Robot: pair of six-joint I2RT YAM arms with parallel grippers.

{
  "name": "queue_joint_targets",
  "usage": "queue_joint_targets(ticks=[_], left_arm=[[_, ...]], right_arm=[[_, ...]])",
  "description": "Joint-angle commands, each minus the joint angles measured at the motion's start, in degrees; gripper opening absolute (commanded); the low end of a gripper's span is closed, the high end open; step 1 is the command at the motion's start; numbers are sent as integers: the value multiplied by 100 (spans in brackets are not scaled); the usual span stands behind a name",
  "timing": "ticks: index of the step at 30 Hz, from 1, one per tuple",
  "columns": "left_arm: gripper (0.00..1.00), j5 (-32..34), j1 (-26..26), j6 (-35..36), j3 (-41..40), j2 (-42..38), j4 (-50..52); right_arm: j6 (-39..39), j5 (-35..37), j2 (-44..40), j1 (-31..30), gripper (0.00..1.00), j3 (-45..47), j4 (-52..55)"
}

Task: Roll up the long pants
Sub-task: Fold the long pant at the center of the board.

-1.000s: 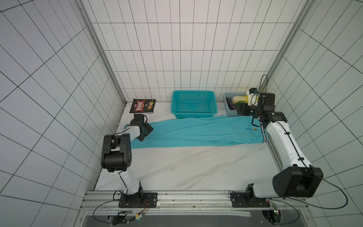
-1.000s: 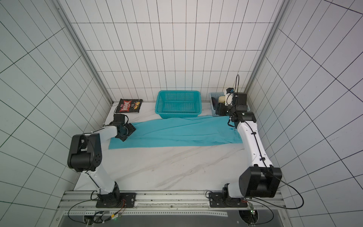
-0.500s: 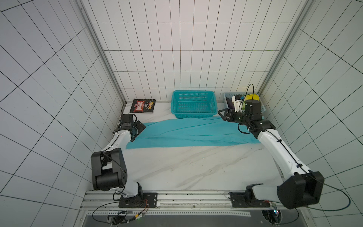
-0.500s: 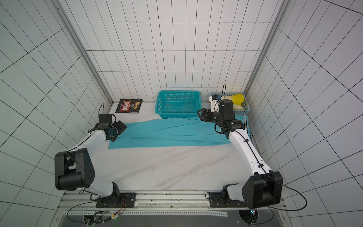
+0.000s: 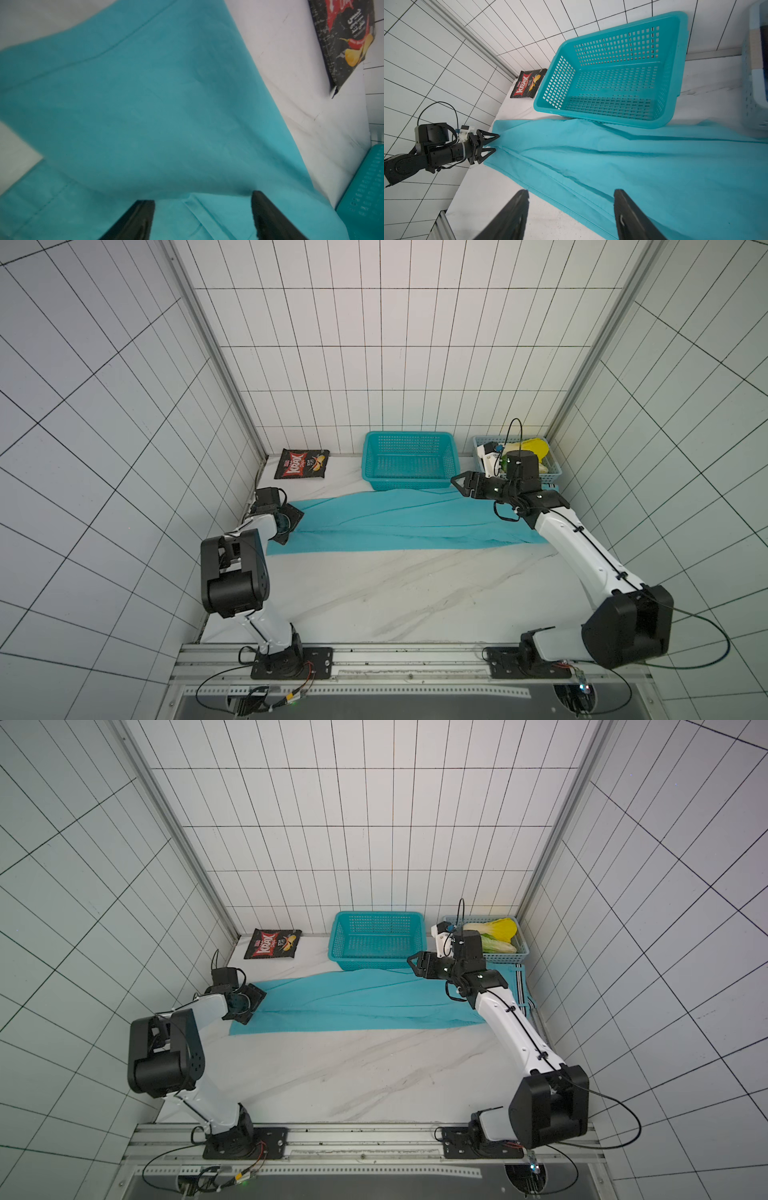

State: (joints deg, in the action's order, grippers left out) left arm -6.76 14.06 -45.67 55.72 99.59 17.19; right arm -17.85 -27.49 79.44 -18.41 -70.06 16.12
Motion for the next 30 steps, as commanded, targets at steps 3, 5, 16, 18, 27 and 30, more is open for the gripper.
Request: queue_joint_targets(ticks=[3,5,16,18,27,30], left_arm=[[32,31,-9,58,-6,243,-531],[8,16,-9,74,-18,188,-541],[0,-151,-74,394,405,-864,226],[0,-174,-154,456,367,-1166,403],[0,99,-299,774,-408,-1714,561],[0,389,-295,938,-638,-1477,392]], right_arm=[[244,305,-472,-34,69,-34,-74],[290,362,-476,-39,69,-28,-50],[75,854,382,-37,66,234,232],[53,952,518,-34,66,281,236],[69,1088,875,-29,66,322,329],[71,1079,918,-28,66,358,323]])
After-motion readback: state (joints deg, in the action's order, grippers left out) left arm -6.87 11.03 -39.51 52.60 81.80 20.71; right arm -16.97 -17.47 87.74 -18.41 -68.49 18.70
